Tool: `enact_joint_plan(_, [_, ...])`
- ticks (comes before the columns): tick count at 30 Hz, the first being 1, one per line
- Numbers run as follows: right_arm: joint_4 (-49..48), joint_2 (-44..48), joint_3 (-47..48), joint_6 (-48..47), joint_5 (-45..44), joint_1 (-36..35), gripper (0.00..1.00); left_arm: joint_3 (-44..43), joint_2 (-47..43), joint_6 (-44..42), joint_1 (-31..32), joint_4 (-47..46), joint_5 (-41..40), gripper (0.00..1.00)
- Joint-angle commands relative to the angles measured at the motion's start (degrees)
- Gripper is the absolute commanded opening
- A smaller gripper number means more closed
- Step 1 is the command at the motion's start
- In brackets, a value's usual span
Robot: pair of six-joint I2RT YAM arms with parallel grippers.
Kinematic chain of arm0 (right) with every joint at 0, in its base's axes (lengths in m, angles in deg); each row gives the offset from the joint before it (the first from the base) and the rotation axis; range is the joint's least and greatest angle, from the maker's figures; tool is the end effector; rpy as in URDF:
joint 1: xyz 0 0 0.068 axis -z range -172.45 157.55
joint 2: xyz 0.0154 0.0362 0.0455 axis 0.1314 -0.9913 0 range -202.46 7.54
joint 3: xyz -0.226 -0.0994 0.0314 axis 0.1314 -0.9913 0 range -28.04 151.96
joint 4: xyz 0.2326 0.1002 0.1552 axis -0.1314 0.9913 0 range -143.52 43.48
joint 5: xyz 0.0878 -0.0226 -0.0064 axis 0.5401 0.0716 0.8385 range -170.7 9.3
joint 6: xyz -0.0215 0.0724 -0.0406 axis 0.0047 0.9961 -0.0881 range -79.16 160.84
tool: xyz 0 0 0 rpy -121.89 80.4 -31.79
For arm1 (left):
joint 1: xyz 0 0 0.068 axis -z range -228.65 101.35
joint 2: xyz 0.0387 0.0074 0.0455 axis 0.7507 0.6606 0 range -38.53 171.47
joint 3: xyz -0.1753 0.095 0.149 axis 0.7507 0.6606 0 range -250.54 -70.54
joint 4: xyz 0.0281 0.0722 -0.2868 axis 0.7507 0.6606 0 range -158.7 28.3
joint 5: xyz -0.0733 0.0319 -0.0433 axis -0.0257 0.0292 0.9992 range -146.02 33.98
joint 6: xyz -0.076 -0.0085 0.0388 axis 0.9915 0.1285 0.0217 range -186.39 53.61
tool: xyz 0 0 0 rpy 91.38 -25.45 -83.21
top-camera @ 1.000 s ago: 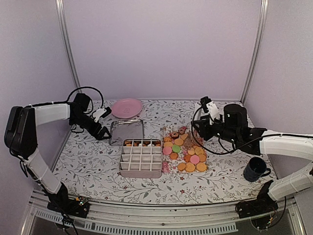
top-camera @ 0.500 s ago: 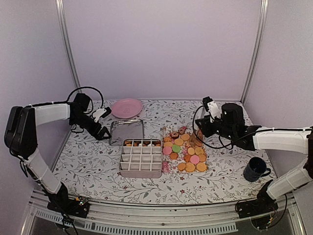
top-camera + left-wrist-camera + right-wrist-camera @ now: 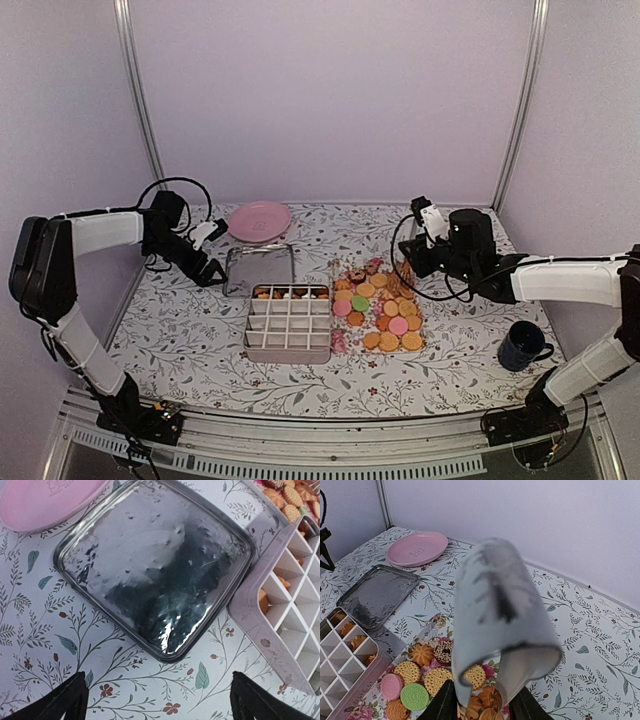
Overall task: Pack the cookies
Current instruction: Pick up the fake cookies from the plate.
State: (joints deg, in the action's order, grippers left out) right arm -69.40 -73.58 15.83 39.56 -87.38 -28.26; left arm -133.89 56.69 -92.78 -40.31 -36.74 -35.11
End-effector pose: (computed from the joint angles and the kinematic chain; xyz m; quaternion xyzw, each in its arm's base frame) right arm 0.3160 0.2170 0.1721 -0.2311 0.7921 0.1211 0.5517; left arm 0.3694 -0.0815 0.1236 0.3251 0.9019 -0.1397 0.2476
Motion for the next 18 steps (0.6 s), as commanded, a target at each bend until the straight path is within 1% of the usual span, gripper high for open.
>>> enact_joint_plan(1, [-1.88, 0.97, -0.47, -0.96, -0.73, 0.92, 0.33, -0.29, 0.64, -0.42, 0.1, -1.12, 0.35, 0.99])
enact_joint_plan(4, [-1.66, 1.47, -0.46, -1.07, -1.17, 1.46, 0.27, -0.19, 0.67, -0.24, 0.14, -1.12, 0.28, 0.99])
enact_joint_plan(11, [-0.85, 3.06, -0.42, -2.21, -1.18, 2.39, 0.25, -0.02, 0.49, 0.0, 0.16, -1.12, 0.52, 0.99])
enact_joint_plan(16, [-0.64, 4.23, -0.23, -2.04, 0.17, 2.68, 0.16, -0.19, 0.35, 0.26, 0.11, -1.03, 0.54, 0.99])
enact_joint_plan(18, [-0.57, 4.41, 0.26, -1.8, 1.44, 2.68, 0.15, -0.2, 0.33, 0.24, 0.14, -0.94, 0.71, 0.99])
